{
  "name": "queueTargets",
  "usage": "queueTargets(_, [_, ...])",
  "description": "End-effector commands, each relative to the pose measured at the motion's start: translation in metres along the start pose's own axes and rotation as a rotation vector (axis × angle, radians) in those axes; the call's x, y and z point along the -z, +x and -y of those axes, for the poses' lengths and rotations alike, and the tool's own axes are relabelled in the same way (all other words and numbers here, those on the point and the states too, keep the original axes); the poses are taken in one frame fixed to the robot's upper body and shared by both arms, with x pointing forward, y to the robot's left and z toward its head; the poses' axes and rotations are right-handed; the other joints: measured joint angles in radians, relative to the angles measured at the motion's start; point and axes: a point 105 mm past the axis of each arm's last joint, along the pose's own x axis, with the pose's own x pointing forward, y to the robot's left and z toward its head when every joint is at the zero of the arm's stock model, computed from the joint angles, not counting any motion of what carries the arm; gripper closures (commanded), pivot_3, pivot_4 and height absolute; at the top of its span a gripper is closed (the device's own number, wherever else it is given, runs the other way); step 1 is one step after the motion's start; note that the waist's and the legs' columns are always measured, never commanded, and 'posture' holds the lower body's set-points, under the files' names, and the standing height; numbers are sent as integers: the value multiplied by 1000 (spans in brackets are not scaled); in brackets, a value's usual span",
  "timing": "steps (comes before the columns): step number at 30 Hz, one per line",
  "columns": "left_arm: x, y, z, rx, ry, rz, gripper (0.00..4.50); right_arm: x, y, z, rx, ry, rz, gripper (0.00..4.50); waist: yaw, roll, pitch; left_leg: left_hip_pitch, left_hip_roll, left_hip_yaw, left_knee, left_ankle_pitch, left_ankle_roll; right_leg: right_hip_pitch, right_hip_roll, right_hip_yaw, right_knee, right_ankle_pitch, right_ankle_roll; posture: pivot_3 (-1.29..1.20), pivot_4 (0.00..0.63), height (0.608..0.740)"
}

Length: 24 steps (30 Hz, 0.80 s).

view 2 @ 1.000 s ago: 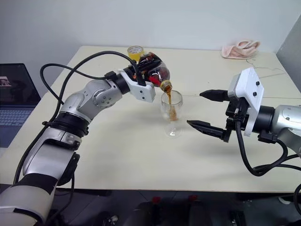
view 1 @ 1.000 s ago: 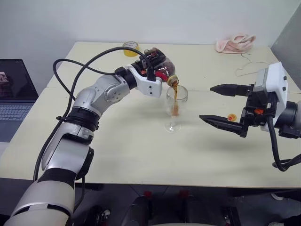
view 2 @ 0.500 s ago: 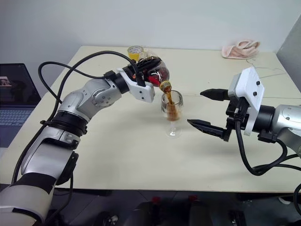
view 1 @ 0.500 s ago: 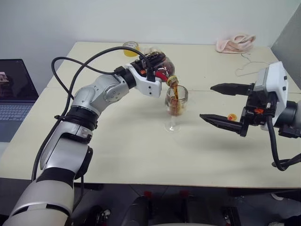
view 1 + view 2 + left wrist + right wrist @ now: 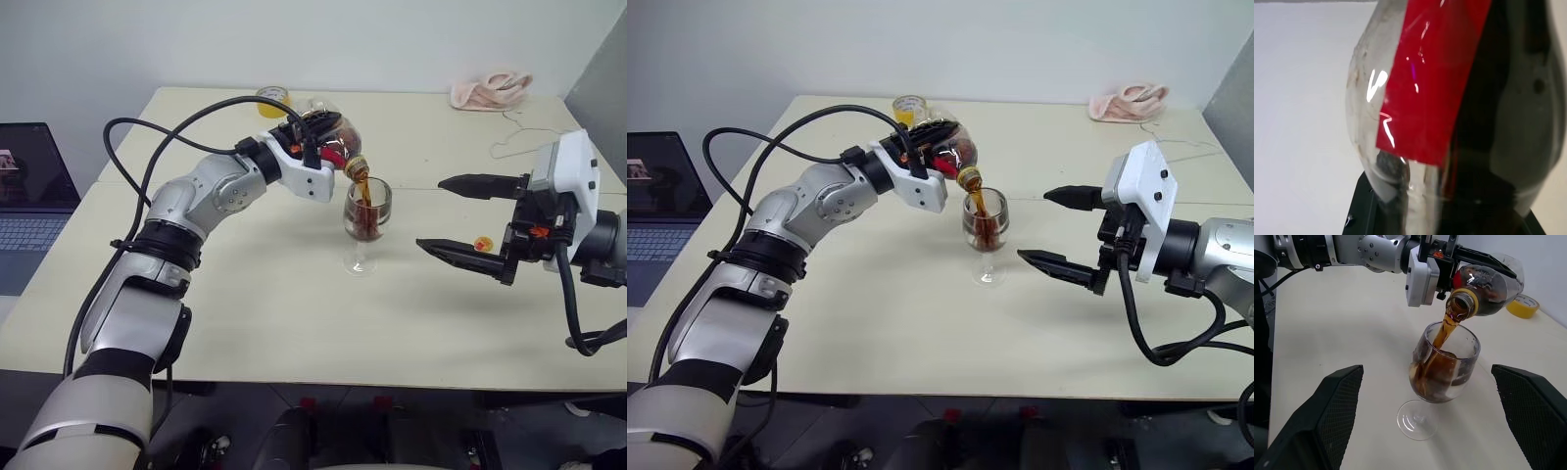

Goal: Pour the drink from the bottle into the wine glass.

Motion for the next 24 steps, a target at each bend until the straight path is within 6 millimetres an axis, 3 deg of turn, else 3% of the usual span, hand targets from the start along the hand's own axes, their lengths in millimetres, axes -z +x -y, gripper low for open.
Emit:
queueTargets(1, [2,1,-21,-60,24,-1,3375,-7,-1,0,0,-30,27,0,0,0,0,0,0,0,0,0,0,0,0,0,0,0,0,0,150,740])
queueTargets(20, [7,-1,-16,-63,-39,-29,3375,-6,1,0,1,-27,22,0,0,0,0,0,0,0,0,0,0,0,0,0,0,0,0,0,150,740])
queueTargets(24, [12,0,-18,-118,-230,-65,3375,-4,1,-1,-1,-24,16,0,1,0,0,0,0,0,1,0,0,0,0,0,0,0,0,0,150,740])
